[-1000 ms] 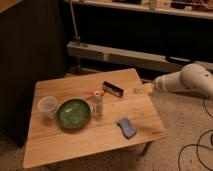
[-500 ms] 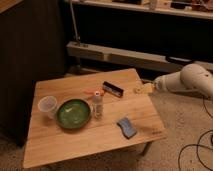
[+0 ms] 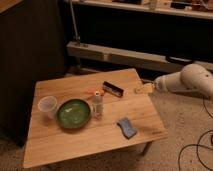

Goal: Place the pepper in the ceramic bowl

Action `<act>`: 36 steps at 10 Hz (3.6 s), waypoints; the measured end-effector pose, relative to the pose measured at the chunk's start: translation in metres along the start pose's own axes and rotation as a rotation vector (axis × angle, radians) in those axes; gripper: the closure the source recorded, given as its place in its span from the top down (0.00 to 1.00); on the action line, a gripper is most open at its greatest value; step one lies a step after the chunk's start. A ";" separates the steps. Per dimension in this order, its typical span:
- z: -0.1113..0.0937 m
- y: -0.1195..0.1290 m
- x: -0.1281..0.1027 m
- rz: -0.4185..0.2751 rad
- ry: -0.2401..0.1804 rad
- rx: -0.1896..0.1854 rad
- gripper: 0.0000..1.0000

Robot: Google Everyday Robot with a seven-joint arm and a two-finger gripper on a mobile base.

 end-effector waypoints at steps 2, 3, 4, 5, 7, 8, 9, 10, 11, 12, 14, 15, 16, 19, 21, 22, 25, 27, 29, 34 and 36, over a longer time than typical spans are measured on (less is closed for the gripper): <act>0.000 0.000 0.000 0.000 0.000 0.000 0.80; 0.000 0.000 0.001 -0.005 0.002 0.002 0.80; 0.000 0.000 0.005 -0.025 0.017 0.019 0.80; 0.003 0.001 0.014 -0.084 0.048 0.056 0.80; 0.025 -0.010 0.048 -0.273 0.112 0.154 0.80; 0.038 -0.018 0.062 -0.349 0.127 0.185 0.80; 0.053 -0.029 0.080 -0.449 0.141 0.218 0.80; 0.065 -0.041 0.092 -0.545 0.150 0.243 0.80; 0.073 -0.049 0.100 -0.639 0.157 0.253 0.80; 0.079 -0.061 0.106 -0.754 0.168 0.255 0.80; 0.092 -0.081 0.109 -0.883 0.173 0.254 0.80; 0.103 -0.090 0.112 -0.896 0.166 0.252 0.80; 0.108 -0.093 0.113 -0.894 0.162 0.252 0.80; 0.148 -0.115 0.107 -0.910 0.103 0.284 0.80; 0.172 -0.120 0.089 -0.958 0.057 0.296 0.80; 0.180 -0.123 0.083 -0.979 0.047 0.300 0.80; 0.213 -0.127 0.065 -1.026 0.008 0.298 0.80; 0.240 -0.131 0.058 -1.036 -0.033 0.295 0.80; 0.257 -0.129 0.051 -1.045 -0.069 0.294 0.80; 0.304 -0.124 0.040 -1.011 -0.146 0.338 0.80; 0.320 -0.122 0.038 -0.988 -0.164 0.357 0.80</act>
